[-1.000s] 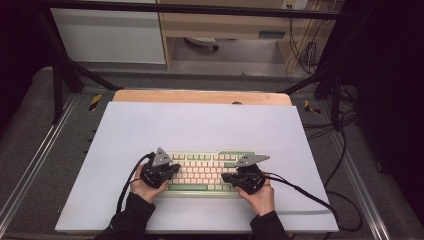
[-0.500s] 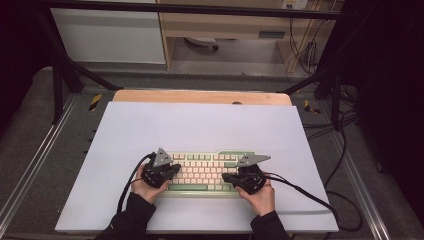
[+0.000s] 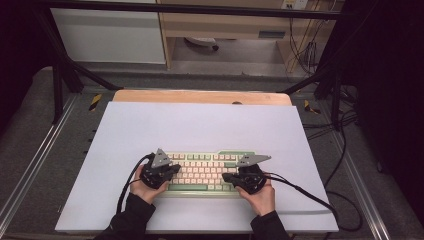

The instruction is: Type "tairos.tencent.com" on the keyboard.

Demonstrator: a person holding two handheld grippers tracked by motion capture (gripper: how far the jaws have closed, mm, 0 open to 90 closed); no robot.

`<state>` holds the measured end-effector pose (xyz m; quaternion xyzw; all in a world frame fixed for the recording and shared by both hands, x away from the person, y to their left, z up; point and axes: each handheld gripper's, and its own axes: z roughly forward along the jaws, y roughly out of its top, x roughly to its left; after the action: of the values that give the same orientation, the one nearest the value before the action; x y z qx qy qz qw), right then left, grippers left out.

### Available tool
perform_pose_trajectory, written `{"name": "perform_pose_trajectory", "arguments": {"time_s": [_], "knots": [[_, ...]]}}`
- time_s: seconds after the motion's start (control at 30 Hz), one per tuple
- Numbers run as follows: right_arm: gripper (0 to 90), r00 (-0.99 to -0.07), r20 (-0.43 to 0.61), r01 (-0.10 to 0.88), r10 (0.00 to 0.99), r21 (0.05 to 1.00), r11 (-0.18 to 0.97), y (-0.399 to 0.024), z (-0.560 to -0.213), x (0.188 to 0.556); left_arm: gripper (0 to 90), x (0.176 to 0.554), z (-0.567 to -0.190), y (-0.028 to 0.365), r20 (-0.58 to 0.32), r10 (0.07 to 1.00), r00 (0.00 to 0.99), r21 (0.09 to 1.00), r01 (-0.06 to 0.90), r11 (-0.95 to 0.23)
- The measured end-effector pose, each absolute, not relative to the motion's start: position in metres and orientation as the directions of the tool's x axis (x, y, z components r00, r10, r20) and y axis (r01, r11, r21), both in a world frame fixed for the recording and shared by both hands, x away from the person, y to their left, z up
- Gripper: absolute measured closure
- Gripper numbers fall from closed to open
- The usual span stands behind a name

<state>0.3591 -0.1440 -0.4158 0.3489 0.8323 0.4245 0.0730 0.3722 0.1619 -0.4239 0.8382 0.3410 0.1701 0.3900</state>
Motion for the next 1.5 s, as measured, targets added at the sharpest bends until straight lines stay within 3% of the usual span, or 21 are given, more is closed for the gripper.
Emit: {"name": "perform_pose_trajectory", "arguments": {"time_s": [0.87, 1.5], "knots": [[90.0, -0.735, 0.174, 0.518, 0.655, 0.768, 0.377, -0.142, -0.412, 0.361, 90.0, 0.356, -0.416, 0.186, -0.007, 0.699, 0.715, 0.784, 0.437, -0.440], [90.0, -0.740, 0.159, 0.509, 0.654, 0.768, 0.389, -0.107, -0.415, 0.378, 90.0, 0.346, -0.416, 0.209, -0.019, 0.715, 0.699, 0.793, 0.446, -0.415]]}}
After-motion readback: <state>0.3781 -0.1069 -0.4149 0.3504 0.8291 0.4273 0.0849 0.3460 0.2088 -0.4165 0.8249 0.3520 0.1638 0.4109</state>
